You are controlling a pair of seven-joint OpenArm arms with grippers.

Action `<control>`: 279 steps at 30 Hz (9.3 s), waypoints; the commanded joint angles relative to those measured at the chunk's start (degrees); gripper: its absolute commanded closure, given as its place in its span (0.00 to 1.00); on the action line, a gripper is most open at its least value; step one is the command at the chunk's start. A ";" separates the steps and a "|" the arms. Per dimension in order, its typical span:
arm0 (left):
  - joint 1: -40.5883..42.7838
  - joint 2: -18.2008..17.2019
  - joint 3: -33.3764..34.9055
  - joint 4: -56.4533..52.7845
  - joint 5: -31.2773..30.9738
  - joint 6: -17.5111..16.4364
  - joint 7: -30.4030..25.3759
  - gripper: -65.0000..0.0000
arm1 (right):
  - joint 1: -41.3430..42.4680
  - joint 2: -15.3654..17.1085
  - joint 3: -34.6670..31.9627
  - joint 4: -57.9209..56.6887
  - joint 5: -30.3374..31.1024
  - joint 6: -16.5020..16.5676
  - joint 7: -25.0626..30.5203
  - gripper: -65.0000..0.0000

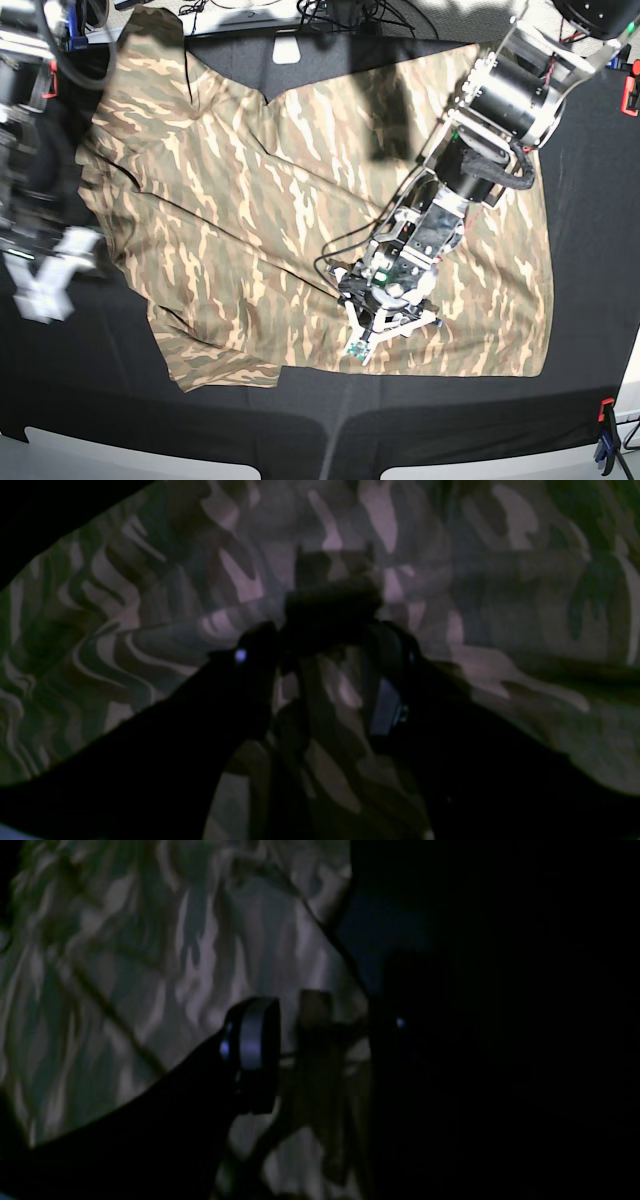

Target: Layout the t-shirt on the table in an organized manner, then fold the t-shirt properly

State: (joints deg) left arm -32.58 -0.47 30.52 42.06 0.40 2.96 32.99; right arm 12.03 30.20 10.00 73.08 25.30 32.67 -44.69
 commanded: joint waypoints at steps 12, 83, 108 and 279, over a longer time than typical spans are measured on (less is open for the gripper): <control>-0.74 -0.02 -0.13 0.09 0.66 0.26 3.67 0.61 | 12.74 -4.76 -2.10 -14.01 -15.74 -1.64 2.99 0.57; -0.74 -0.04 -0.13 0.09 1.70 0.26 4.79 0.61 | 21.49 -7.26 -2.10 -21.00 -17.09 -7.96 6.14 0.53; -0.76 -0.04 -0.13 0.09 1.70 0.26 4.72 0.61 | 24.13 -9.70 -2.10 -30.71 -16.61 -4.87 9.79 1.00; 74.18 -42.42 1.40 70.47 42.23 9.07 10.05 1.00 | -32.54 -9.57 28.94 48.48 18.16 7.33 -18.36 0.87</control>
State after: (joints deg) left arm 41.25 -42.37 31.94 111.55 41.65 11.35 42.70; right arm -20.80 19.73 38.68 120.53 42.83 40.10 -64.23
